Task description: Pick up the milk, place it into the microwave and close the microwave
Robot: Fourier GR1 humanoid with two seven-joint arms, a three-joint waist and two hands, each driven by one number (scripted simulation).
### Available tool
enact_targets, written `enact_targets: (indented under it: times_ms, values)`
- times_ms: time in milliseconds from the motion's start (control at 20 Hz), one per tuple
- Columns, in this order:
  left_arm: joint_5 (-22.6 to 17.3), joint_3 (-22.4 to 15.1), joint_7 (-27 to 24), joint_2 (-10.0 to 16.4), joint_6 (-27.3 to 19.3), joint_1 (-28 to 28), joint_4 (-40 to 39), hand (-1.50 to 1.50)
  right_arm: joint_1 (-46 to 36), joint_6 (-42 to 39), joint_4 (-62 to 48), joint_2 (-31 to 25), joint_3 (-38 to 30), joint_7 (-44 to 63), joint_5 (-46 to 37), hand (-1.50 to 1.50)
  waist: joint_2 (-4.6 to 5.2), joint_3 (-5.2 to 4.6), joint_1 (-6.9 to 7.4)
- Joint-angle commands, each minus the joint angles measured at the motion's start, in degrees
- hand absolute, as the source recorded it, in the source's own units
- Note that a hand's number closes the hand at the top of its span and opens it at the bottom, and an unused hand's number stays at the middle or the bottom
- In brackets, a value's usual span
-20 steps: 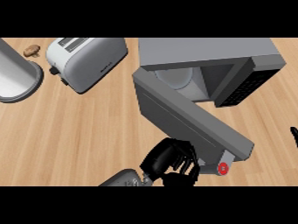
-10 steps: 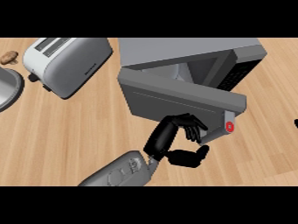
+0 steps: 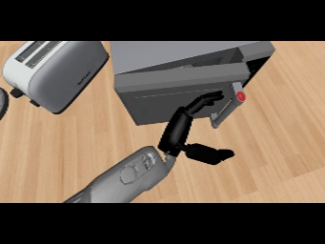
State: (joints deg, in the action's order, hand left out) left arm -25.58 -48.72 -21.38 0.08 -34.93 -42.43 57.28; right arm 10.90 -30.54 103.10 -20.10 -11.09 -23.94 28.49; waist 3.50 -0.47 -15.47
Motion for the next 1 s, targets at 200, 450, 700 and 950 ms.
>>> enact_targets:
  times_ms: [200, 450, 700, 950]
  values:
    - [-5.1, 1.5, -3.4, -0.1, -1.9, -6.0, -4.2, -1.50, -3.4, -1.5, 0.1, -2.6, -0.7, 2.5, 4.5, -1.50, 1.09, 0.15, -2.45]
    - [-7.8, 2.2, -4.3, -0.1, -2.8, -8.9, -6.7, -1.50, -5.1, -2.4, 0.7, -3.6, 0.0, 3.9, 6.9, -1.50, 1.25, 0.20, -3.36]
    - [-10.0, 1.6, -6.1, -0.1, -3.3, -9.9, -7.9, -1.50, -6.8, -3.2, 0.4, -5.5, 0.0, 5.5, 8.4, -1.50, 1.71, 0.20, -4.27]
    - [-11.8, 1.2, -8.0, -0.1, -3.9, -10.6, -8.8, -1.50, -8.3, -3.2, 0.1, -6.4, -0.7, 6.3, 10.7, -1.50, 1.81, 0.25, -5.22]
